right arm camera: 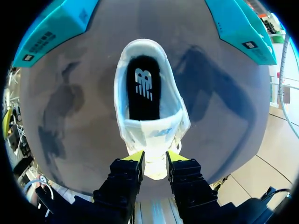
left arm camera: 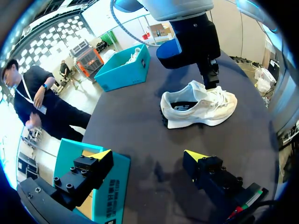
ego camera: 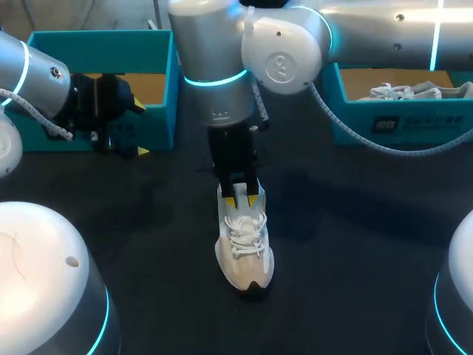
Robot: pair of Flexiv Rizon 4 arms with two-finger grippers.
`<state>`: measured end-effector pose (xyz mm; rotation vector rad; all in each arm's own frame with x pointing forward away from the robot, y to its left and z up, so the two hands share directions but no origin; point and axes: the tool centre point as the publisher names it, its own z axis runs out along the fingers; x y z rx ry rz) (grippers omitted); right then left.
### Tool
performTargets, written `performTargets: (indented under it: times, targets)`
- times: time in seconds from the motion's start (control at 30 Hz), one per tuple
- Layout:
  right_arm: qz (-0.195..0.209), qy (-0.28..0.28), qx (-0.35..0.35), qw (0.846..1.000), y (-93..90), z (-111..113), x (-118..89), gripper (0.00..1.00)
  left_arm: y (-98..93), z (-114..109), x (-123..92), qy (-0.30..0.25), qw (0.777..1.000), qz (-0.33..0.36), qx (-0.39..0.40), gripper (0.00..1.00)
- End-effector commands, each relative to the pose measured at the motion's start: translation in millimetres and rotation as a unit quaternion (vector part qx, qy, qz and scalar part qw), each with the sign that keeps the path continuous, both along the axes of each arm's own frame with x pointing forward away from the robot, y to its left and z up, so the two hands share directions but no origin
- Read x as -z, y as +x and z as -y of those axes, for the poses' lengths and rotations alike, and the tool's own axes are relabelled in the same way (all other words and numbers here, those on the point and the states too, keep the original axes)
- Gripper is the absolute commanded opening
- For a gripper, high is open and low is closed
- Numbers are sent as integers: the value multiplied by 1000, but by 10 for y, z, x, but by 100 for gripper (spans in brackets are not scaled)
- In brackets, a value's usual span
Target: Take the shoe out of the shoebox, open the shoe tongue, remove and reinsert the insole, then place the shoe into the shoebox
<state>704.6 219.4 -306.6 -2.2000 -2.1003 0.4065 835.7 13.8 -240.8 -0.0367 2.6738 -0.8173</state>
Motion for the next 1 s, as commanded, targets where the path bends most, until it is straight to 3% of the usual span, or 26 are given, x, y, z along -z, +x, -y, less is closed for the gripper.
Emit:
performTargets:
  times: [0.03, 0.33, 0.57, 1.0]
  targets:
    - [-2, 16, 0, 1000, 36, 54, 118, 29, -4, 2, 0, 2, 1000, 0, 0, 100]
    - [-7, 28, 3, 1000, 82, 118, 255, 26, -4, 2, 0, 2, 1000, 0, 0, 100]
    - [12, 14, -2, 1000, 72, 141, 61, 30, -4, 2, 0, 2, 1000, 0, 0, 100]
    - [13, 44, -27, 999, 299, 150, 338, 27, -4, 2, 0, 2, 1000, 0, 0, 100]
